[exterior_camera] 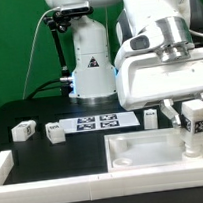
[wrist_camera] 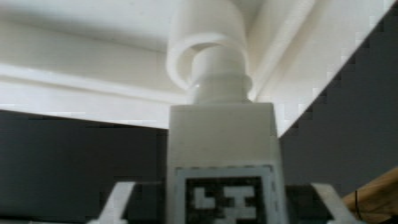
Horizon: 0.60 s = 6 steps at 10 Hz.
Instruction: Assemble one leg
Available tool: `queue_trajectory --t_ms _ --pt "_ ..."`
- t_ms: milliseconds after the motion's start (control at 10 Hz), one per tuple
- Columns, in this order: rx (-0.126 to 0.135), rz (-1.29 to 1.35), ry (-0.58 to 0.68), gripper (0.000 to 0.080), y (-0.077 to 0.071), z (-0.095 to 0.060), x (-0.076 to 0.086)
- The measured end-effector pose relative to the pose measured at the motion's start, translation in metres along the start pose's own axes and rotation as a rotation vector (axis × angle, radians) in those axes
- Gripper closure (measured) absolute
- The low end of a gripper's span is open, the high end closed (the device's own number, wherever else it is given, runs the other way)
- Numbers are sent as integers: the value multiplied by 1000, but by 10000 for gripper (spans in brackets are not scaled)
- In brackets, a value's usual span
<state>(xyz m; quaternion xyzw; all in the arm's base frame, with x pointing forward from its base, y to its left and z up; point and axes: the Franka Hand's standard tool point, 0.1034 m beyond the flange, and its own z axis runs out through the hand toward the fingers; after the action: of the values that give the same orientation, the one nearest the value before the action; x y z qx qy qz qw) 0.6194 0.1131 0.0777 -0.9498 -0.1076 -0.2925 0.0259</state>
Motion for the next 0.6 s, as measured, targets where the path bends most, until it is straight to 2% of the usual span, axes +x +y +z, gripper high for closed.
queue_trajectory --t_ms 300,600 --pt "-9 10 1 515 7 4 -8" --pt "-13 11 11 515 5 5 -20"
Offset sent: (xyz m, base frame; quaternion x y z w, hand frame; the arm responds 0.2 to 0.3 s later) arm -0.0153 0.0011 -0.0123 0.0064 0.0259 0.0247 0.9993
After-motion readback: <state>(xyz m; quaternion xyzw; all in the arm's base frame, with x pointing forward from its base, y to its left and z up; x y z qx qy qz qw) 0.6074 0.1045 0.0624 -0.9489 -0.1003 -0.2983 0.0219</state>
